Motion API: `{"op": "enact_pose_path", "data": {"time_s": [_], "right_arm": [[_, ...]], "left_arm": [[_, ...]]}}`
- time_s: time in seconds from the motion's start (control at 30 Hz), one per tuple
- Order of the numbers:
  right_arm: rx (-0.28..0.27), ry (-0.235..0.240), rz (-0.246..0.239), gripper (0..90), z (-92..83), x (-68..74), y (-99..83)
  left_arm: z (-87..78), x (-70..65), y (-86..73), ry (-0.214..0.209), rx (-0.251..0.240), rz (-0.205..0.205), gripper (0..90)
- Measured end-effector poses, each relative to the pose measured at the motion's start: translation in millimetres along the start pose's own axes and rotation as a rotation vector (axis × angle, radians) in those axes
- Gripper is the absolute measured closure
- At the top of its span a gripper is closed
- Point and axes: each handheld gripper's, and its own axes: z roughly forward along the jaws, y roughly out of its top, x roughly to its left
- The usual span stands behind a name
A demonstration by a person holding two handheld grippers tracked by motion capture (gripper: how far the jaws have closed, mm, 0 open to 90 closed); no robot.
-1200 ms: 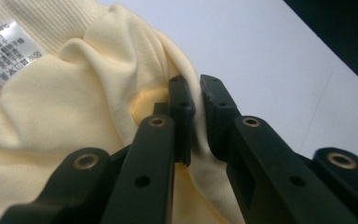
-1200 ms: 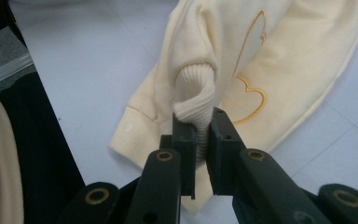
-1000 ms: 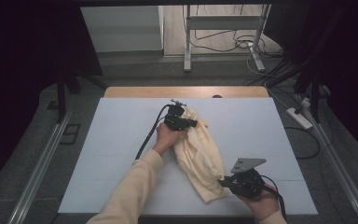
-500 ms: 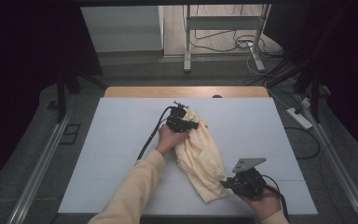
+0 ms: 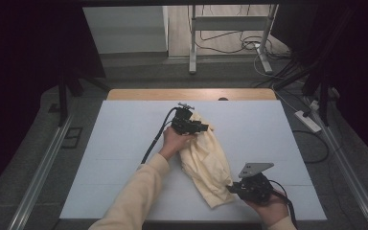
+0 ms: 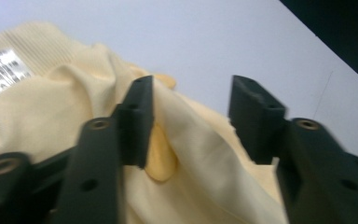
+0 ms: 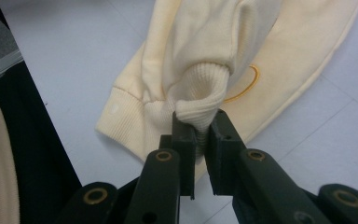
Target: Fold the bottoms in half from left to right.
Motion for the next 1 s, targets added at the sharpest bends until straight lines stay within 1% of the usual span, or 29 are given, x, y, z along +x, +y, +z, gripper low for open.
{"op": "enact_pose_path", "data": {"time_s": [0.03,0.07,0.13,0.2,0.27,0.37,0.47,0.6,0.7,0.77,0.87,1.0], "right_arm": [[-0.008,0.000,0.000,81.0,-0.4,0.0,0.0],[-0.016,-0.003,-0.002,77.7,-1.4,-0.1,0.2],[-0.038,-0.017,0.006,65.8,-4.3,-0.3,1.5],[-0.068,-0.035,0.023,55.6,-8.5,-1.5,3.5],[-0.091,-0.042,0.031,49.4,-10.7,-2.9,5.0],[-0.116,-0.059,0.042,44.3,-13.8,-5.2,7.3],[-0.128,-0.063,0.053,42.2,-15.5,-7.6,10.3],[-0.129,-0.058,0.057,41.1,-13.3,-10.9,15.9],[-0.126,-0.057,0.057,40.2,-9.2,-12.8,21.0],[-0.125,-0.057,0.051,39.8,-6.8,-13.7,25.6],[-0.134,-0.062,0.044,39.7,-5.3,-15.7,33.9],[-0.143,-0.076,0.040,39.9,-2.8,-22.5,47.0]], "left_arm": [[-2.8,-1.7,0.4,0.003,-0.007,0.006,45.7],[-6.2,-3.4,0.6,0.010,-0.015,0.014,42.8],[-15.3,-6.2,0.1,0.012,-0.032,0.032,39.4],[-24.5,-8.1,-1.3,0.009,-0.039,0.045,38.5],[-33.5,-10.2,-3.9,0.011,-0.038,0.061,36.9],[-47.1,-14.0,-9.5,0.014,-0.045,0.081,35.6],[-60.4,-18.6,-16.7,0.025,-0.047,0.105,34.7],[-73.8,-24.0,-26.5,0.049,-0.033,0.135,33.1],[-81.8,-27.2,-34.7,0.051,-0.033,0.143,32.9],[-86.3,-29.0,-40.2,0.059,-0.028,0.150,32.6],[-92.6,-30.2,-48.0,0.067,-0.022,0.160,32.6],[-100.7,-31.0,-57.8,0.070,-0.018,0.162,32.6]]}}
